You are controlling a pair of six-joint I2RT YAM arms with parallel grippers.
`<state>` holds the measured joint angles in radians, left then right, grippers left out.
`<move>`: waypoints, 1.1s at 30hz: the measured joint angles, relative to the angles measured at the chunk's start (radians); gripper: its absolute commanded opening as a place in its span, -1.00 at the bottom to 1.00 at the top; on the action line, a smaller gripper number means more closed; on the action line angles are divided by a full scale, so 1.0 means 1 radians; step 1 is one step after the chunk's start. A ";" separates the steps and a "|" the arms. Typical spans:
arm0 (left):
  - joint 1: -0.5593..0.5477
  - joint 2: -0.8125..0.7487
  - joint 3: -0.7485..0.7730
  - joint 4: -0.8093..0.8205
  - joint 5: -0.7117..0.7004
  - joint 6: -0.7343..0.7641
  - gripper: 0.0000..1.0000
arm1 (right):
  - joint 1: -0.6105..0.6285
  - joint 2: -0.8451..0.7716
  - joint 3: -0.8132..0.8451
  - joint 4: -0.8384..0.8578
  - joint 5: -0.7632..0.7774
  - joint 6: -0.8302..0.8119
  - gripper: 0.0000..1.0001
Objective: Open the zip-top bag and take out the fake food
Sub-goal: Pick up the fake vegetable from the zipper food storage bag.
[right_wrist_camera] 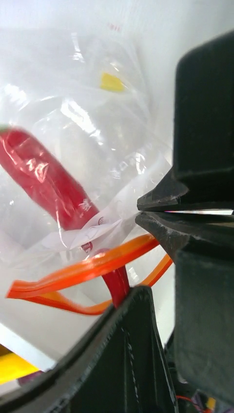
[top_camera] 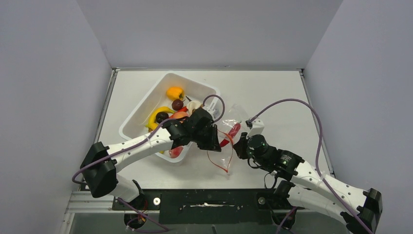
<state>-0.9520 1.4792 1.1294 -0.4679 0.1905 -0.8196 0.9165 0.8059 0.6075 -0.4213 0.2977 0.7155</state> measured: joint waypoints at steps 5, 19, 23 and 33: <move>0.000 -0.039 0.003 -0.092 0.015 0.085 -1.00 | 0.000 -0.101 -0.003 -0.050 0.095 0.044 -1.00; 0.003 -0.084 0.093 -0.248 0.122 0.338 -1.00 | 0.000 -0.163 -0.003 -0.259 0.257 0.272 -1.00; 0.014 -0.163 0.086 -0.225 0.171 0.357 -1.00 | 0.000 -0.172 -0.004 -0.278 0.268 0.318 -1.00; 0.085 -0.289 0.028 -0.183 0.235 0.381 -1.00 | 0.000 -0.169 -0.004 -0.298 0.271 0.356 -1.00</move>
<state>-0.8665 1.1900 1.1572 -0.6510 0.4252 -0.4381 0.9161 0.6369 0.6037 -0.7193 0.5690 1.0710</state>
